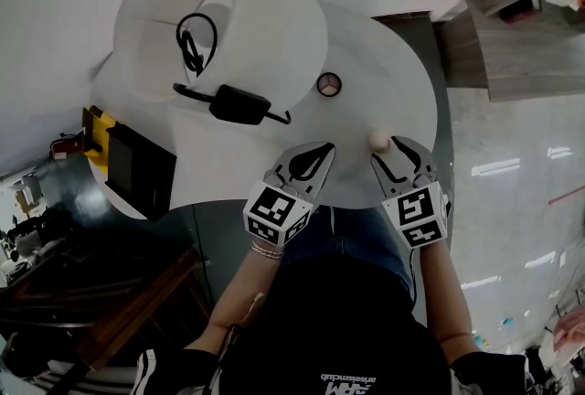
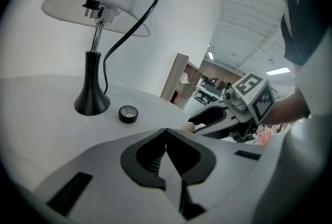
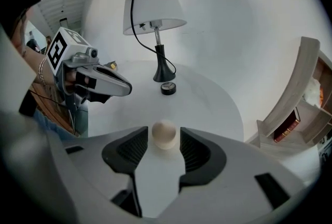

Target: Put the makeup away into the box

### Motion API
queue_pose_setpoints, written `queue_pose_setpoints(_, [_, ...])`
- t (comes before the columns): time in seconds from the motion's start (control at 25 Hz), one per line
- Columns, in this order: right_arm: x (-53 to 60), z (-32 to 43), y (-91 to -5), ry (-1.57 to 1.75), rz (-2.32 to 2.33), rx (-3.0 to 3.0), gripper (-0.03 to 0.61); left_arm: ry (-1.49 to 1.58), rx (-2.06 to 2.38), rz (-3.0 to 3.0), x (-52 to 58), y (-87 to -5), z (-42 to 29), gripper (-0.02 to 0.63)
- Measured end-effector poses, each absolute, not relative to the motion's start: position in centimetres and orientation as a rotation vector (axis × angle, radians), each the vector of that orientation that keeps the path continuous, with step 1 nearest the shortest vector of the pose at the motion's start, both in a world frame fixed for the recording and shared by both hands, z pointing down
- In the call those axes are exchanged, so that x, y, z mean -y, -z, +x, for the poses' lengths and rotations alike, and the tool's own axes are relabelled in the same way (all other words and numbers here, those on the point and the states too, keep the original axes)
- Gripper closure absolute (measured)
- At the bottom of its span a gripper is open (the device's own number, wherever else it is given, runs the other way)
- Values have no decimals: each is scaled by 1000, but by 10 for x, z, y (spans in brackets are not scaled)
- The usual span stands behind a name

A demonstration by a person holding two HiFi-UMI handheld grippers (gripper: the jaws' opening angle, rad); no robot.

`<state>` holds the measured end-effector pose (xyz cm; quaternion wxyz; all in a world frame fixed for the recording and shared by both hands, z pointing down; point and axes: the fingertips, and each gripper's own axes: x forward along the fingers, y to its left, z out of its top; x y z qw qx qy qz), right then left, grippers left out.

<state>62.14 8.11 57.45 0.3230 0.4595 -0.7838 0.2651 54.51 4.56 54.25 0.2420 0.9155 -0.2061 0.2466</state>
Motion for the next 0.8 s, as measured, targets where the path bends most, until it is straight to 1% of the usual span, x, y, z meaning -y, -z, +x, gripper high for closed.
queue_pose_setpoints(0.16, [-74,617,-581,-673,1187,2080,358,-676,581,2488,-49,-543,541,597])
queue_pose_setpoints(0.4, [-66,614,-590,-631,1157,2094,359,-690,614,2463,-53,-547,532,597])
queue_pose_setpoints(0.44, [-64,614,-589,-622,1159,2104,375,-691,619,2460,-53,-547,531,597])
queue_pose_setpoints(0.48, [-62,613,-588,-615,1162,2117,405,-691,625,2458,-53,-548,530,597])
queue_pose_setpoints(0.8, [-60,608,-572,-556,1178,2165,431,-676,644,2461,-59,-546,524,597])
